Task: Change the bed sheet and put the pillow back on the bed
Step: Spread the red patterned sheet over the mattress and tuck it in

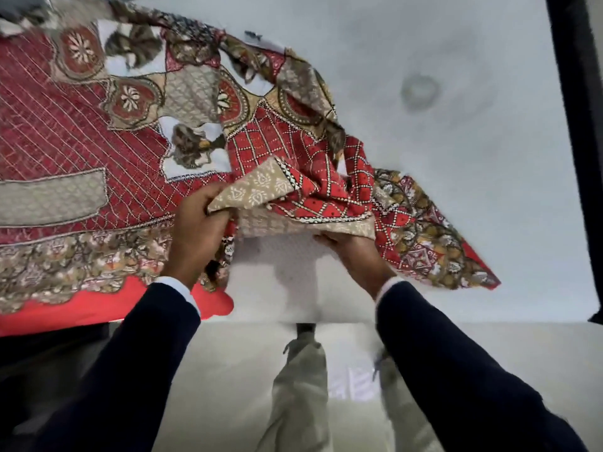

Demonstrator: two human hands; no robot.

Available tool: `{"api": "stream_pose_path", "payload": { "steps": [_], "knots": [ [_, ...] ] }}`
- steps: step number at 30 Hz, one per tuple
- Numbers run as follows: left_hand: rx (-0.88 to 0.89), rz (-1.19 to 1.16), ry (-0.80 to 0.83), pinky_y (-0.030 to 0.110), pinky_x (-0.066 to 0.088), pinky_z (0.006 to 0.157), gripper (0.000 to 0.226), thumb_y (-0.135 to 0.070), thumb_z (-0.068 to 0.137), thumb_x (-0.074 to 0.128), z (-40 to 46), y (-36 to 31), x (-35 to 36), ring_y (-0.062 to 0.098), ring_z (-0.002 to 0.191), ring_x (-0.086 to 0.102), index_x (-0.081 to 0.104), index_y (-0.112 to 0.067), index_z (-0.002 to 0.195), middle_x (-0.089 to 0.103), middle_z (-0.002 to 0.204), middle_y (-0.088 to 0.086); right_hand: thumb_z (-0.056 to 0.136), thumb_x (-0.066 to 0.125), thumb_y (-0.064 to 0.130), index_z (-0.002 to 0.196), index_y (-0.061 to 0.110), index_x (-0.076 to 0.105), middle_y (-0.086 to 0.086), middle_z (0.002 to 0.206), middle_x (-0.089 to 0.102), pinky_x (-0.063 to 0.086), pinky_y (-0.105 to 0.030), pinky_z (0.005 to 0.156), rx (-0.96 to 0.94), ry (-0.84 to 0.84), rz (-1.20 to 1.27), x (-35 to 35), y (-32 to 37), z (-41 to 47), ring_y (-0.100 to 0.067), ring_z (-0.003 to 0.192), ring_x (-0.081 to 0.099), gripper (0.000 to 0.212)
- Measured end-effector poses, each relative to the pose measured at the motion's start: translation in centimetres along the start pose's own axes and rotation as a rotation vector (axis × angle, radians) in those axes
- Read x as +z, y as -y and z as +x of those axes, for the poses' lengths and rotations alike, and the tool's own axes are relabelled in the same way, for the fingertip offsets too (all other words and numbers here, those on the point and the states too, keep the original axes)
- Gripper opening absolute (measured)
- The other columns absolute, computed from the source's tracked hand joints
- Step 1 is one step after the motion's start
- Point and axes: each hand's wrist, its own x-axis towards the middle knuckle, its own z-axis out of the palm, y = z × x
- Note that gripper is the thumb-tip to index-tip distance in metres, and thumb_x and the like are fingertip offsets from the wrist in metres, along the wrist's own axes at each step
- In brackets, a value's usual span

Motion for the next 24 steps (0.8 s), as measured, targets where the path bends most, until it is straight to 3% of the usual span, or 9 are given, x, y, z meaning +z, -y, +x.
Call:
{"api": "stream_pose_path", "payload": {
  "steps": [4, 7, 9, 12, 16, 19, 20, 22, 24],
  "knots": [
    [0.129, 0.173, 0.210, 0.025, 0.052, 0.074, 0.029, -0.013, 0.086, 0.075, -0.6, -2.9, 4.4, 0.005, 0.083, 0.068, 0.071, -0.035, 0.106, 0.073, 0.098, -0.015, 0.097, 0.047, 0.004, 0.114, 0.003, 0.065, -0.013, 0.117, 0.071, 0.054, -0.046, 0.098, -0.030, -0.125, 0.127, -5.5, 5.9, -6.7, -0.033, 0.116, 0.064, 0.025],
    [0.194, 0.160, 0.404, 0.022, 0.049, 0.100, 0.045, -0.028, 0.091, 0.072, -0.4, -5.6, 10.0, -0.002, 0.111, 0.062, 0.062, -0.025, 0.134, 0.065, 0.129, -0.016, 0.101, 0.039, 0.012, 0.092, 0.013, 0.068, -0.008, 0.091, 0.069, 0.059, -0.035, 0.076, -0.063, -0.294, 0.320, -9.5, 10.4, -10.2, -0.023, 0.085, 0.066, 0.030],
    [0.184, 0.088, 0.476, 0.028, 0.048, 0.102, 0.040, -0.040, 0.090, 0.068, -0.2, -7.6, 13.2, 0.001, 0.111, 0.063, 0.064, -0.028, 0.129, 0.068, 0.122, -0.015, 0.101, 0.041, 0.014, 0.075, 0.017, 0.071, -0.003, 0.077, 0.068, 0.057, -0.026, 0.063, -0.134, -0.362, 0.388, -11.1, 14.0, -11.6, -0.019, 0.073, 0.064, 0.040],
    [0.033, -0.026, 0.650, 0.044, 0.057, 0.079, 0.032, -0.043, 0.093, 0.067, -0.1, -9.9, 17.6, 0.023, 0.094, 0.072, 0.065, -0.025, 0.119, 0.072, 0.109, -0.006, 0.101, 0.040, 0.021, 0.090, 0.012, 0.076, -0.006, 0.093, 0.075, 0.058, -0.028, 0.076, -0.248, -0.351, 0.540, -13.3, 18.6, -13.1, -0.021, 0.089, 0.071, 0.038],
    [-0.057, -0.171, 0.656, 0.040, 0.056, 0.066, 0.014, -0.026, 0.095, 0.068, -0.3, -9.8, 21.1, 0.019, 0.084, 0.071, 0.065, -0.023, 0.109, 0.074, 0.095, -0.010, 0.096, 0.049, 0.024, 0.117, 0.008, 0.068, -0.011, 0.116, 0.070, 0.049, -0.042, 0.103, -0.334, -0.064, 0.595, -16.5, 19.9, -13.9, -0.025, 0.110, 0.064, 0.033],
    [-0.034, -0.030, 0.586, 0.042, 0.053, 0.093, 0.020, -0.042, 0.095, 0.065, -0.3, -7.7, 21.8, 0.014, 0.106, 0.067, 0.066, -0.034, 0.113, 0.072, 0.109, -0.015, 0.089, 0.059, 0.008, 0.127, 0.006, 0.059, -0.014, 0.118, 0.065, 0.049, -0.043, 0.084, -0.162, -0.291, 0.063, -19.7, 14.0, -11.2, -0.033, 0.101, 0.062, 0.038],
    [-0.036, -0.004, 0.570, 0.041, 0.050, 0.098, 0.020, -0.044, 0.095, 0.063, -0.4, -7.2, 22.0, 0.013, 0.110, 0.066, 0.066, -0.036, 0.114, 0.071, 0.113, -0.015, 0.087, 0.065, 0.016, 0.131, 0.006, 0.055, -0.016, 0.122, 0.061, 0.047, -0.045, 0.085, -0.060, -0.451, -0.323, -20.8, 11.3, -10.2, -0.036, 0.105, 0.061, 0.046],
    [-0.087, -0.089, 0.514, 0.042, 0.048, 0.100, 0.024, -0.048, 0.095, 0.061, -0.6, -6.6, 22.3, 0.015, 0.114, 0.064, 0.063, -0.042, 0.117, 0.069, 0.120, -0.013, 0.069, 0.082, 0.048, 0.136, 0.008, 0.049, -0.017, 0.132, 0.053, 0.042, -0.045, 0.098, 0.108, -0.554, -0.998, -22.1, 6.5, -9.1, -0.040, 0.120, 0.052, 0.085],
    [-0.117, -0.212, 0.445, 0.041, 0.052, 0.095, 0.029, -0.045, 0.098, 0.058, -0.6, -6.6, 23.0, 0.015, 0.115, 0.063, 0.058, -0.040, 0.126, 0.065, 0.126, -0.010, 0.058, 0.082, 0.064, 0.138, 0.009, 0.043, -0.014, 0.133, 0.051, 0.041, -0.046, 0.099, 0.072, -0.472, -1.165, -21.6, 3.9, -8.7, -0.037, 0.121, 0.049, 0.105]
  ]
}}
